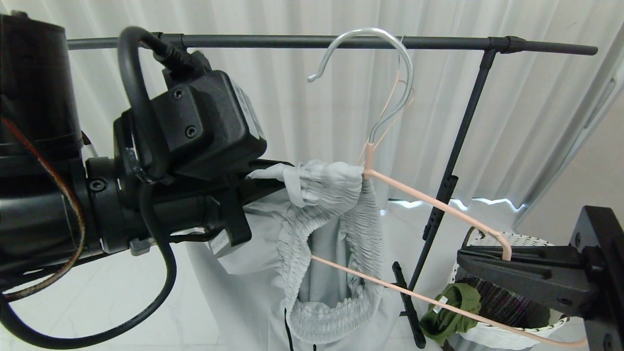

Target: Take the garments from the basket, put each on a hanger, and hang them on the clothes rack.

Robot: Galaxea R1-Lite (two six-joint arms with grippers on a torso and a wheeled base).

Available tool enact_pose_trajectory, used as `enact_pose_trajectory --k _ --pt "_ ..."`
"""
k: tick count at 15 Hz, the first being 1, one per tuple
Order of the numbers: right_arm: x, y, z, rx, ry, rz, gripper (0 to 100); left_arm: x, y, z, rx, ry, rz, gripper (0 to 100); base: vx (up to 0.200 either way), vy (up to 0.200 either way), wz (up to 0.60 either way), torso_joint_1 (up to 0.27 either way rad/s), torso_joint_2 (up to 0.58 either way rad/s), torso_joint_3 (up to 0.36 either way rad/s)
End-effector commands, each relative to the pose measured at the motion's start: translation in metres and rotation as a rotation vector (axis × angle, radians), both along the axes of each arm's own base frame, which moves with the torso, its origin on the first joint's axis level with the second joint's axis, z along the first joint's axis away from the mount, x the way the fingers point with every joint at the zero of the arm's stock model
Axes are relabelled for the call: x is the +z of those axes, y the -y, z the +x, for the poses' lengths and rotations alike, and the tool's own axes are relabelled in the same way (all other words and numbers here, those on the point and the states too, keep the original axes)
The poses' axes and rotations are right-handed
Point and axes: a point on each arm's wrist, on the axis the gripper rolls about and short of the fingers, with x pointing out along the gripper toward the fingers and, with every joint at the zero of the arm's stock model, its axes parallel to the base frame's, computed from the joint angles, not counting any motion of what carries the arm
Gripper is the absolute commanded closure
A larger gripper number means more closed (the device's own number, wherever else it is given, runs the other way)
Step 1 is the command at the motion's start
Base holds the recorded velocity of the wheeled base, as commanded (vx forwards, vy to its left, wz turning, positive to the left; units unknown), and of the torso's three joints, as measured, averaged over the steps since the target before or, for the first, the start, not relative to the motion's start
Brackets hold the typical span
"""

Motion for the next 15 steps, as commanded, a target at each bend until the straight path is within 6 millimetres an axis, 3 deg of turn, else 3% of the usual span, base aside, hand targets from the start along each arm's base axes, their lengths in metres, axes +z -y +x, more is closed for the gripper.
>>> enact_pose_trajectory --k 1,4,5,15 --pt "0.001 0.001 0.0 0.0 0.003 0.005 100 -0.001 -0.001 -0.001 0.008 -0.001 0.004 100 0.0 0.0 0.0 0.0 0.0 0.0" --pt "0.001 0.001 -0.001 -0.002 0.003 0.005 100 0.0 -0.002 -0.001 0.02 0.005 0.002 100 0.0 0.0 0.0 0.0 0.0 0.0" --pt "0.0 0.001 -0.001 -0.002 0.003 0.003 0 0.0 -0.002 -0.002 0.02 0.006 0.001 100 0.0 0.0 0.0 0.0 0.0 0.0" --pt "-0.006 0.008 0.001 -0.077 0.017 -0.018 0 -0.005 -0.017 -0.007 0.278 0.012 0.005 100 0.0 0.0 0.0 0.0 0.0 0.0"
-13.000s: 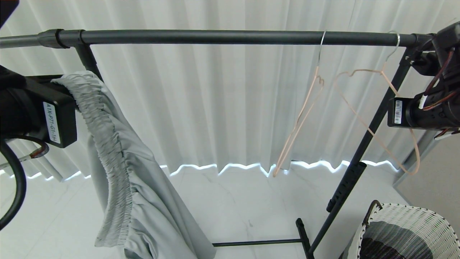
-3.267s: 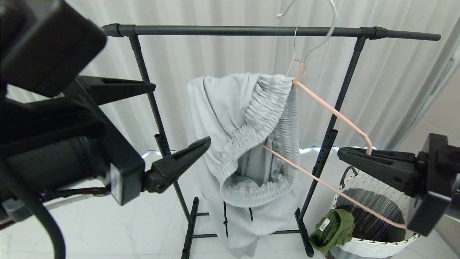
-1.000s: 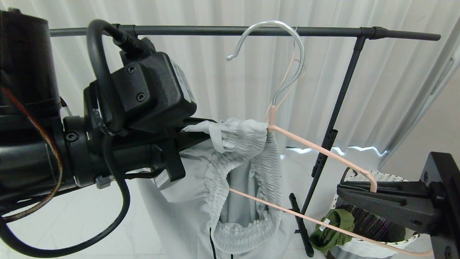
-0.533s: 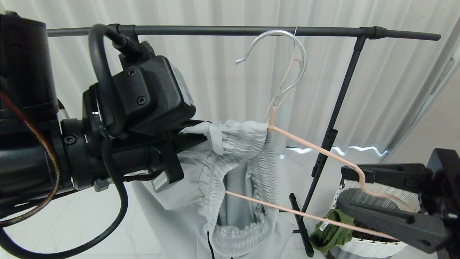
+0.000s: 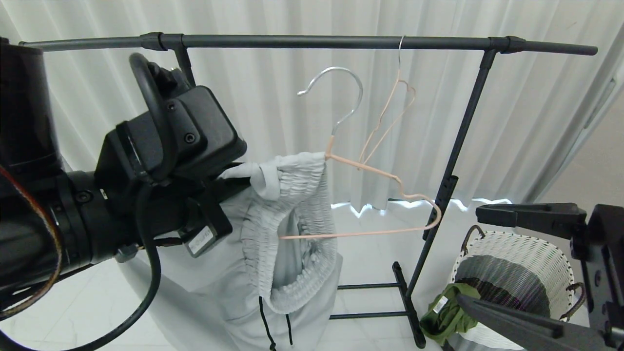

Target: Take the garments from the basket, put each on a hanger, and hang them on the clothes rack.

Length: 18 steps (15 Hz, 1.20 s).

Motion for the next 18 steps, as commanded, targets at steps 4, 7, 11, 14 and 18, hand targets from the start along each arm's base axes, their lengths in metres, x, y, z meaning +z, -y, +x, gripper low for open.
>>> enact_pose_trajectory --k 4,7,11,14,18 --pt "-0.012 -0.002 0.007 -0.036 -0.046 -0.028 0 0.012 0.004 0.002 0.12 0.04 -0.206 100 0.0 0.0 0.0 0.0 0.0 0.0" --pt "-0.023 -0.017 0.021 -0.13 -0.153 0.008 0 0.017 0.004 0.002 0.118 0.059 -0.255 100 0.0 0.0 0.0 0.0 0.0 0.0" --pt "-0.041 -0.067 0.057 -0.302 -0.233 0.162 0 0.024 0.008 -0.002 0.088 0.094 -0.299 100 0.0 0.0 0.0 0.0 0.0 0.0" --pt "-0.043 -0.095 0.077 -0.332 -0.224 0.217 0 0.028 0.015 -0.01 0.036 0.093 -0.311 100 0.0 0.0 0.0 0.0 0.0 0.0" --pt "-0.048 -0.114 0.09 -0.367 -0.217 0.207 0 0.033 0.018 -0.011 0.024 0.103 -0.324 100 0.0 0.0 0.0 0.0 0.0 0.0"
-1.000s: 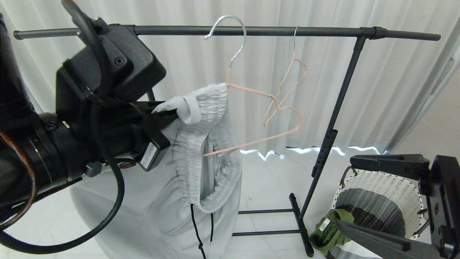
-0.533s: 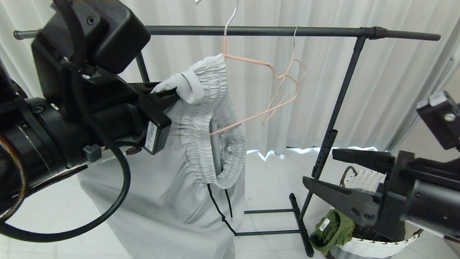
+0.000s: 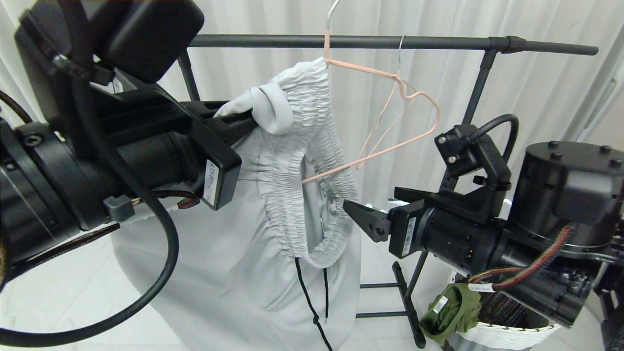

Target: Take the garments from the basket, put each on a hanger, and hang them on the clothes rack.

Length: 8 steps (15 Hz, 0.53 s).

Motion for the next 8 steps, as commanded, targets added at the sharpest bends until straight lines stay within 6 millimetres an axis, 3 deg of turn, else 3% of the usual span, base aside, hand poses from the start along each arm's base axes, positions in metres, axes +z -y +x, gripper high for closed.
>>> enact_pose_trajectory --k 1,7,8 --pt "-0.0114 -0.0125 0.0079 -0.002 -0.018 -0.032 0 0.0031 0.0007 -0.0005 -0.003 0.007 -0.007 100 0.0 0.0 0.0 0.0 0.0 0.0" --pt "-0.0115 -0.0146 0.0105 -0.031 -0.001 -0.008 0 0.0051 0.005 -0.0067 -0.039 0.013 -0.012 100 0.0 0.0 0.0 0.0 0.0 0.0" --pt "-0.0127 -0.0144 0.0108 -0.043 0.0 -0.013 100 0.0051 0.005 -0.0067 -0.039 0.013 -0.012 100 0.0 0.0 0.0 0.0 0.0 0.0"
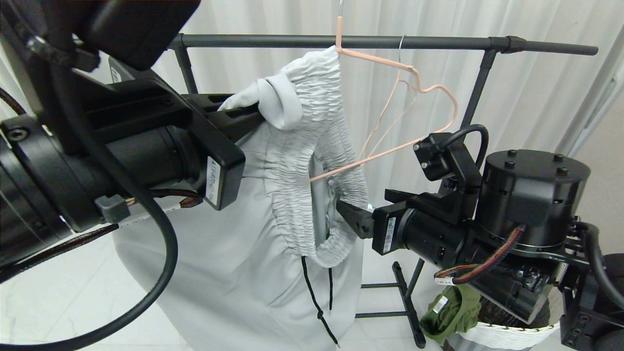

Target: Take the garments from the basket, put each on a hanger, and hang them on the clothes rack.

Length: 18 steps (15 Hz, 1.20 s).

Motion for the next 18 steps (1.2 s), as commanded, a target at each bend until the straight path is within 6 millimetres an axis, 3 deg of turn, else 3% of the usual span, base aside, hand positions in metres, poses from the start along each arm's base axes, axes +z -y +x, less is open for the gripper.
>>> enact_pose_trajectory --k 1,6,13,18 --pt "-0.003 -0.001 0.0 -0.01 -0.003 -0.007 100 0.001 0.0 0.0 -0.002 0.002 -0.001 100 0.0 0.0 0.0 0.0 0.0 0.0" --pt "-0.002 0.005 0.004 -0.033 0.0 -0.009 100 0.003 0.001 -0.002 -0.009 0.008 -0.008 100 0.0 0.0 0.0 0.0 0.0 0.0" --pt "0.016 0.06 0.043 -0.289 0.077 -0.009 100 -0.006 -0.009 0.009 0.088 -0.003 0.034 100 0.0 0.0 0.0 0.0 0.0 0.0" --pt "0.023 0.073 0.054 -0.35 0.128 0.013 100 -0.017 -0.012 0.008 0.092 0.003 0.107 100 0.0 0.0 0.0 0.0 0.0 0.0"
